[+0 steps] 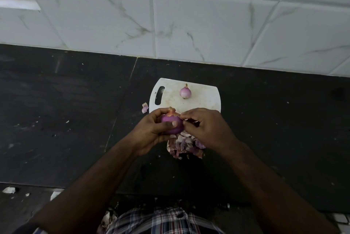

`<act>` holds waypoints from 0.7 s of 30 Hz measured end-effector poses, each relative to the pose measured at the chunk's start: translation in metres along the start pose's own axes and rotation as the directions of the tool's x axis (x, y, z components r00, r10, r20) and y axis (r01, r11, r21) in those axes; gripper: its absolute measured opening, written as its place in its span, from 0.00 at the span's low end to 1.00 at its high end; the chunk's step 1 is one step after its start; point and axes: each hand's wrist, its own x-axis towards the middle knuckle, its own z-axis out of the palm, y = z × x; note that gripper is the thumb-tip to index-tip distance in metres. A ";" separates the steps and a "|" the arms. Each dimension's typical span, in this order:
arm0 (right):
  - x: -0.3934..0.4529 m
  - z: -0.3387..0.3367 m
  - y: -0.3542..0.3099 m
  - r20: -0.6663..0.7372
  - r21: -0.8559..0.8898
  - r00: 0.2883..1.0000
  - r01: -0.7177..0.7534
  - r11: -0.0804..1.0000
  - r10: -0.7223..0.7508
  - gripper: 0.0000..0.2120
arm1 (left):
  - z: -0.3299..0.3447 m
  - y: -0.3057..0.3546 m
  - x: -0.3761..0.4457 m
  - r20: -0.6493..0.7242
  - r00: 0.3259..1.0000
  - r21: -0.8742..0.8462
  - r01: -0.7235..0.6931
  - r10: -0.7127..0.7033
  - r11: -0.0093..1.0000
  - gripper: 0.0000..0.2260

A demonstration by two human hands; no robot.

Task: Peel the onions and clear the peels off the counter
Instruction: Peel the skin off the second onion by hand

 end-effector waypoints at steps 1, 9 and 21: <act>0.000 0.002 -0.002 -0.018 -0.030 1.000 -0.016 0.999 0.016 0.11 | 0.002 0.000 -0.001 0.003 1.000 0.021 -0.013 0.013 1.000 0.23; 0.006 0.010 -0.005 -0.195 -0.076 0.969 -0.167 0.983 0.149 0.13 | 0.003 0.002 -0.001 0.067 0.996 0.039 -0.059 0.056 0.998 0.22; 0.004 0.016 -0.001 -0.180 0.218 0.943 -0.240 0.946 0.280 0.15 | 0.005 0.003 0.003 0.004 0.999 -0.100 -0.050 0.050 0.994 0.31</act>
